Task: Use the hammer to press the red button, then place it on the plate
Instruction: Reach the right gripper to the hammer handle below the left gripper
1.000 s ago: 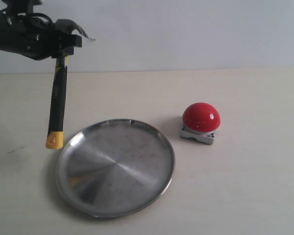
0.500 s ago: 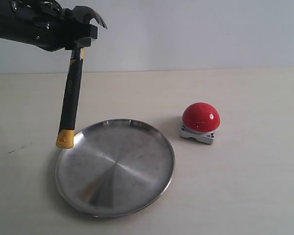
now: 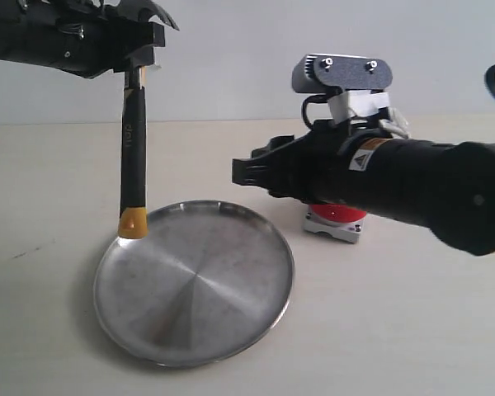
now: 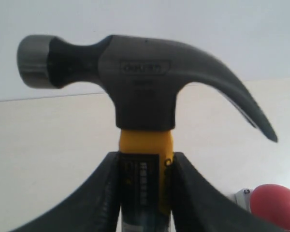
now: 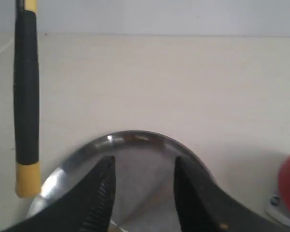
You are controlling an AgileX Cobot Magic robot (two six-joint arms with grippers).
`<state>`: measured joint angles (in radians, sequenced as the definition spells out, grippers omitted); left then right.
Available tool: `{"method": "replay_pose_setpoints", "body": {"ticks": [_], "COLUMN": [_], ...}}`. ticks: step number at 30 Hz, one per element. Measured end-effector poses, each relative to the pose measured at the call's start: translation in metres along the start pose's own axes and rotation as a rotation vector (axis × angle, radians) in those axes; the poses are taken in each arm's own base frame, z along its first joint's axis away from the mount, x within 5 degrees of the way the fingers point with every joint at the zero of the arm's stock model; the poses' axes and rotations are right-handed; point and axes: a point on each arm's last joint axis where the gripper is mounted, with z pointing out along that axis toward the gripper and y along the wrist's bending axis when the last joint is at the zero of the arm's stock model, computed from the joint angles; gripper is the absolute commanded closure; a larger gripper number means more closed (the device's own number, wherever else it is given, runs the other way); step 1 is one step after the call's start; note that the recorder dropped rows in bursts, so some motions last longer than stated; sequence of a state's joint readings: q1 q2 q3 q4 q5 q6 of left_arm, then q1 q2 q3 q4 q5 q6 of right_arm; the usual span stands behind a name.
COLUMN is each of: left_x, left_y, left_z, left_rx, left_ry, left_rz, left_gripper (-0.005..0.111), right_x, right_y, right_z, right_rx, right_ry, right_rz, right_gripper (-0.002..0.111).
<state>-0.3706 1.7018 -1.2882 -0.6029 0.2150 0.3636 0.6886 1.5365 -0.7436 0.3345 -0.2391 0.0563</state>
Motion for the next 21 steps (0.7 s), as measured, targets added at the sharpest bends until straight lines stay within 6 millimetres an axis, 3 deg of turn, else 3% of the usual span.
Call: {"method": "replay_pose_setpoints", "body": {"ticks": [7,13,21], "left_x": [0.003,0.005,0.006], "left_y": [-0.015,-0.019,-0.02], "left_z": [0.001,0.001,0.001], "left_rx": [0.036,0.049,0.057], "left_ry": [0.0,0.011,0.029], "left_rz": [-0.02,-0.021,-0.009], "left_gripper": [0.107,0.107,0.107], "right_x": [0.005,0.004,0.013], "right_y": [0.021,0.034,0.041], "right_z": [0.025,0.05,0.076], "right_rx": [-0.129,-0.232,-0.281], "right_ry": [-0.126,-0.129,-0.085], "right_rz": [0.028,0.022,-0.017], "right_gripper": [0.058,0.05,0.049]}}
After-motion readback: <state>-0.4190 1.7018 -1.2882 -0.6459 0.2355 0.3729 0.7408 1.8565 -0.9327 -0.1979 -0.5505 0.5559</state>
